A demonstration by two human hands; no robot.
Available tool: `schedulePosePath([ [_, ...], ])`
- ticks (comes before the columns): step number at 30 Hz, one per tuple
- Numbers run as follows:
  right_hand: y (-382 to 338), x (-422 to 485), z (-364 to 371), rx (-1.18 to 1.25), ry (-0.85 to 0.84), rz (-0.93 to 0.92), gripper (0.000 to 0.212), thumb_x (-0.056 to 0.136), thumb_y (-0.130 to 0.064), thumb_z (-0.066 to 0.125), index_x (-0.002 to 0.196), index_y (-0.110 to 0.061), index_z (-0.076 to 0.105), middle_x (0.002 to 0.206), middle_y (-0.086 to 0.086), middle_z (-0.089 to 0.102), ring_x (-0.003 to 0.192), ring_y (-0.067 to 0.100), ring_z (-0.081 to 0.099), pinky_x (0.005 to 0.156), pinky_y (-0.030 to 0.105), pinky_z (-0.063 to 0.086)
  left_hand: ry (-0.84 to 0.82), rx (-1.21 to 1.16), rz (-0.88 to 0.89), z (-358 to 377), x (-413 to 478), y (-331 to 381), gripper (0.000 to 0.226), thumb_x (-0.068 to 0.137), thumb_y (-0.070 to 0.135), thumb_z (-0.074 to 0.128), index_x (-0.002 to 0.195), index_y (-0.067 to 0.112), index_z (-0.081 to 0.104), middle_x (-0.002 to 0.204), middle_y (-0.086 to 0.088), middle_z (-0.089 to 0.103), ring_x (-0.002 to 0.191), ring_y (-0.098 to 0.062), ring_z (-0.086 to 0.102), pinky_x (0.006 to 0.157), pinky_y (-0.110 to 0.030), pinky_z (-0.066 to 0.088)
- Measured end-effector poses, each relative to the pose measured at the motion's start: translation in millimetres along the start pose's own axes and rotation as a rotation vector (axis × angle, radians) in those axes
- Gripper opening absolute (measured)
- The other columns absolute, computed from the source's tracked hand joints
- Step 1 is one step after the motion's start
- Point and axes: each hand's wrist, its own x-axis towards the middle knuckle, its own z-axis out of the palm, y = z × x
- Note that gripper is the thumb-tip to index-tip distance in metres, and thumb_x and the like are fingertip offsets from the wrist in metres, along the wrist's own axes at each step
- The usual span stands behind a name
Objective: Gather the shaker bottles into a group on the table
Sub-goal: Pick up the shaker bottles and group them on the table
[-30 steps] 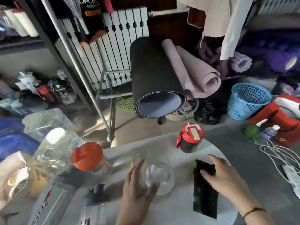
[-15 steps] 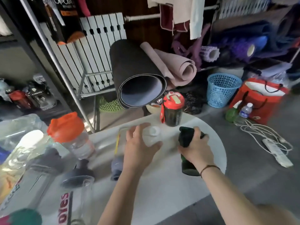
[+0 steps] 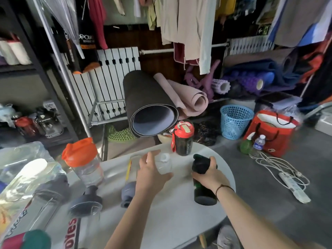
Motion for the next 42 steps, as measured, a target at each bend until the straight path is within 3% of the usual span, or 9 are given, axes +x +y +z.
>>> schedulePosePath([
  [8, 20, 8, -9, 0.162, -0.066, -0.062, 0.097, 0.067, -0.067, 0.063, 0.141, -0.038, 0.007, 0.108, 0.003, 0.064, 0.085, 0.026, 0.063, 0.081, 0.038, 0.052, 0.056, -0.021, -0.003, 0, 5, 3, 0.089, 0.065, 0.035, 0.082, 0.138, 0.043, 0.032, 0.136, 0.0, 0.038, 0.129, -0.02, 0.04, 0.093, -0.026, 0.036],
  [11, 30, 15, -21, 0.286, -0.056, -0.095, 0.095, 0.068, -0.057, 0.07, 0.14, -0.041, 0.01, 0.109, 0.0, 0.063, 0.092, 0.027, 0.063, 0.086, 0.04, 0.051, 0.108, -0.079, -0.032, -5, 21, 7, 0.091, 0.062, 0.037, 0.084, 0.137, 0.043, 0.032, 0.133, -0.001, 0.04, 0.126, -0.024, 0.044, 0.1, -0.036, 0.041],
  [14, 31, 26, -32, 0.518, 0.033, -0.156, 0.108, 0.071, -0.04, 0.078, 0.147, -0.038, 0.002, 0.119, -0.002, 0.056, 0.109, 0.03, 0.059, 0.087, 0.033, 0.041, 0.142, -0.088, -0.007, -11, 43, 17, 0.097, 0.062, 0.031, 0.086, 0.14, 0.038, 0.03, 0.138, -0.002, 0.038, 0.119, -0.018, 0.042, 0.091, -0.028, 0.035],
  [18, 16, 38, -35, 0.675, 0.129, -0.294, 0.116, 0.066, -0.021, 0.085, 0.149, -0.033, 0.006, 0.115, -0.01, 0.051, 0.102, 0.014, 0.051, 0.087, 0.03, 0.035, 0.112, -0.069, -0.004, -10, 76, 28, 0.1, 0.061, 0.028, 0.087, 0.141, 0.04, 0.029, 0.14, -0.005, 0.038, 0.108, -0.013, 0.037, 0.092, -0.03, 0.036],
  [23, 5, 45, -29, 0.688, 0.099, -0.408, 0.098, 0.058, -0.01, 0.088, 0.134, -0.034, 0.03, 0.108, -0.011, 0.058, 0.09, 0.007, 0.058, 0.068, 0.005, 0.04, 0.023, -0.042, -0.05, 6, 102, 31, 0.1, 0.064, 0.026, 0.085, 0.143, 0.042, 0.026, 0.142, -0.008, 0.033, 0.109, -0.015, 0.034, 0.09, -0.03, 0.034],
  [27, 7, 54, -30, 0.66, 0.017, -0.463, 0.093, 0.054, -0.011, 0.088, 0.122, -0.04, 0.031, 0.117, -0.007, 0.061, 0.107, 0.014, 0.059, 0.078, 0.016, 0.042, 0.028, -0.03, -0.08, 21, 109, 26, 0.102, 0.063, 0.027, 0.086, 0.143, 0.042, 0.025, 0.141, -0.007, 0.037, 0.112, -0.016, 0.038, 0.084, -0.027, 0.035],
  [31, 13, 56, -37, 0.579, 0.001, -0.525, 0.094, 0.054, -0.012, 0.088, 0.127, -0.037, 0.034, 0.116, -0.011, 0.059, 0.103, 0.01, 0.058, 0.068, 0.002, 0.04, 0.048, -0.047, -0.096, 28, 113, 24, 0.102, 0.066, 0.028, 0.084, 0.145, 0.042, 0.022, 0.141, -0.008, 0.037, 0.117, -0.021, 0.043, 0.076, -0.022, 0.036],
  [37, 34, 65, -38, 0.579, 0.036, -0.497, 0.099, 0.042, -0.018, 0.091, 0.114, -0.057, 0.036, 0.118, -0.024, 0.053, 0.108, 0.005, 0.056, 0.087, 0.027, 0.045, 0.038, -0.081, -0.102, 33, 119, 26, 0.105, 0.067, 0.027, 0.084, 0.146, 0.044, 0.017, 0.145, -0.005, 0.032, 0.128, -0.024, 0.04, 0.083, -0.029, 0.037],
  [42, 51, 71, -43, 0.615, 0.014, -0.415, 0.1, 0.045, -0.01, 0.092, 0.122, -0.043, 0.037, 0.12, -0.006, 0.061, 0.109, 0.018, 0.059, 0.091, 0.034, 0.046, 0.029, -0.104, -0.095, 38, 122, 26, 0.109, 0.066, 0.025, 0.084, 0.147, 0.045, 0.014, 0.146, -0.005, 0.028, 0.131, -0.023, 0.037, 0.089, -0.029, 0.036],
])
